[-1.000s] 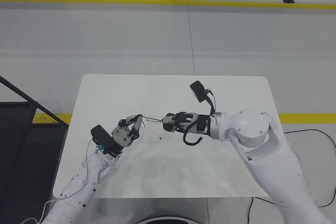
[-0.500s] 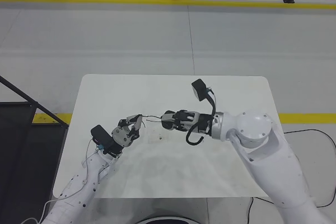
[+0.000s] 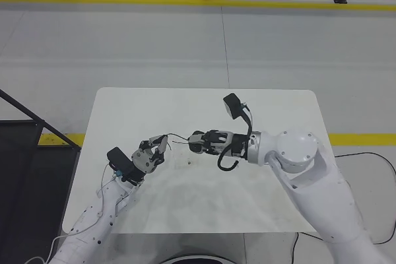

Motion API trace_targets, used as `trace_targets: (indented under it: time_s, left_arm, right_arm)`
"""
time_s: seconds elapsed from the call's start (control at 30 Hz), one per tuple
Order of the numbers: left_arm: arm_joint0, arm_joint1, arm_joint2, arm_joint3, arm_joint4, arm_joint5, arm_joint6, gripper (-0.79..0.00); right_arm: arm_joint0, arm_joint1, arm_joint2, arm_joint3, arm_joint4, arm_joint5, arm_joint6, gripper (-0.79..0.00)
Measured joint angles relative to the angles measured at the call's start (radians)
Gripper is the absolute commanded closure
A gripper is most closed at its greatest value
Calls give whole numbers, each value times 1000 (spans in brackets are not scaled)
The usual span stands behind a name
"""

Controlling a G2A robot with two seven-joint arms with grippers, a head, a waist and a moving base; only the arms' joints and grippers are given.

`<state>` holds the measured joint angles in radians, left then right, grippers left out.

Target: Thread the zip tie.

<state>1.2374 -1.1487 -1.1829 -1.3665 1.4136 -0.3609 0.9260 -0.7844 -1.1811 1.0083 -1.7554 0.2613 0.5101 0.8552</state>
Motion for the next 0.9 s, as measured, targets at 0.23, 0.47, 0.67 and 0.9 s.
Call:
trace_targets:
  time_s: [0.23, 0.47, 0.67, 0.9]
  left_arm:
    - [0, 0, 0, 0, 0, 0, 0, 0]
    - [0, 0, 0, 0, 0, 0, 0, 0]
    - [0, 0, 0, 0, 0, 0, 0, 0]
    - [0, 0, 0, 0, 0, 0, 0, 0]
  right_arm:
    - [35, 0, -35, 15, -52, 69, 9, 0]
    - [73, -4, -77, 30, -98, 134, 10, 0]
    - [100, -7, -108, 40, -134, 163, 14, 0]
    - [124, -11, -137, 50, -163, 203, 12, 0]
